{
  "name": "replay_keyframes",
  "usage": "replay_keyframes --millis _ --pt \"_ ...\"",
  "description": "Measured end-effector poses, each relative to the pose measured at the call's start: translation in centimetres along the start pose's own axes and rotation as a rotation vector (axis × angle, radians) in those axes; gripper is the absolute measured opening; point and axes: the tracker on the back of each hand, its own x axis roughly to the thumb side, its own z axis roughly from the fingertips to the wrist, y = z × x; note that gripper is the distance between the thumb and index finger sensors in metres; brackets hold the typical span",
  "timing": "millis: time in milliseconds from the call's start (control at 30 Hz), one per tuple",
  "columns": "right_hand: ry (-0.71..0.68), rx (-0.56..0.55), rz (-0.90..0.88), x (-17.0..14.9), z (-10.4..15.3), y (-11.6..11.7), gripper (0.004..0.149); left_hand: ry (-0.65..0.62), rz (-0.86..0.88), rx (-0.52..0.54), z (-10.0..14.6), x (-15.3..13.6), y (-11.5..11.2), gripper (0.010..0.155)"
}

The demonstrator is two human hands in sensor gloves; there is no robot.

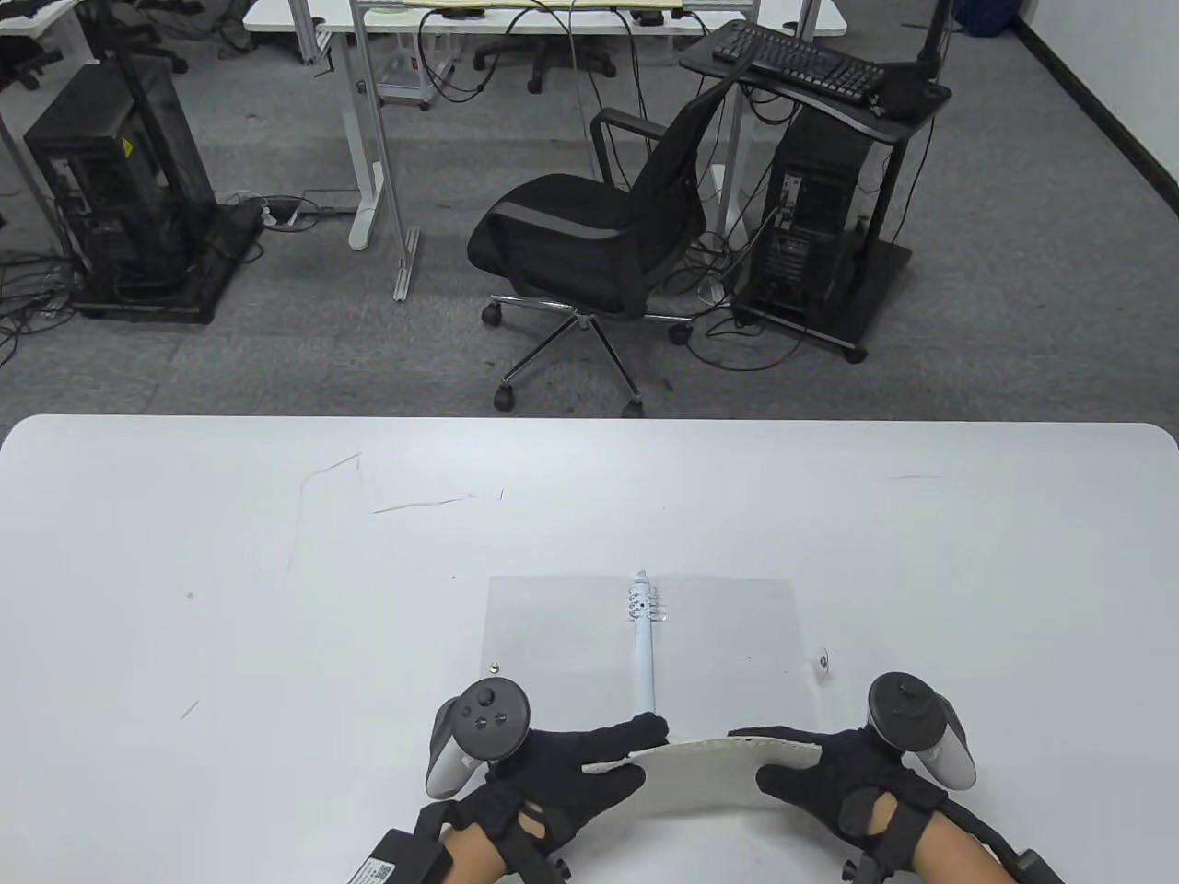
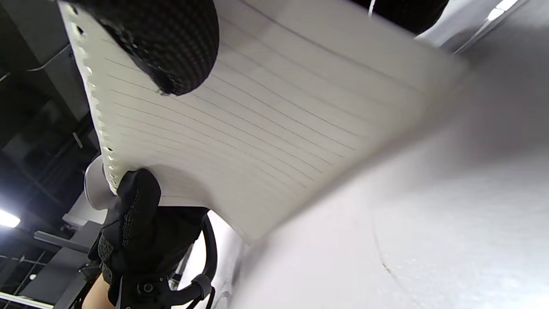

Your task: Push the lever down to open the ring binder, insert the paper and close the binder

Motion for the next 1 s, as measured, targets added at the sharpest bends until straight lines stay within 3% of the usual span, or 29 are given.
replay_keyframes --millis 333,667,867,1000 --pt "-0.075 -0.025 -0.110 1.0 0.3 -0.4 0.053 -0.037 0.071 0.025 0.0 0.3 0.0 0.042" --pt "-0.230 -0.101 -0.336 1.8 1.1 -1.8 0.054 -0.136 0.426 0.143 0.6 0.8 0.8 0.040" --pt "-0.315 -0.071 -0.582 2.7 0.4 0.3 0.058 -0.165 0.687 0.203 0.7 0.8 0.1 0.040" --pt "-0.334 -0.125 -0.669 3.5 0.0 2.0 0.062 -0.152 0.754 0.264 0.8 0.7 -0.7 0.040"
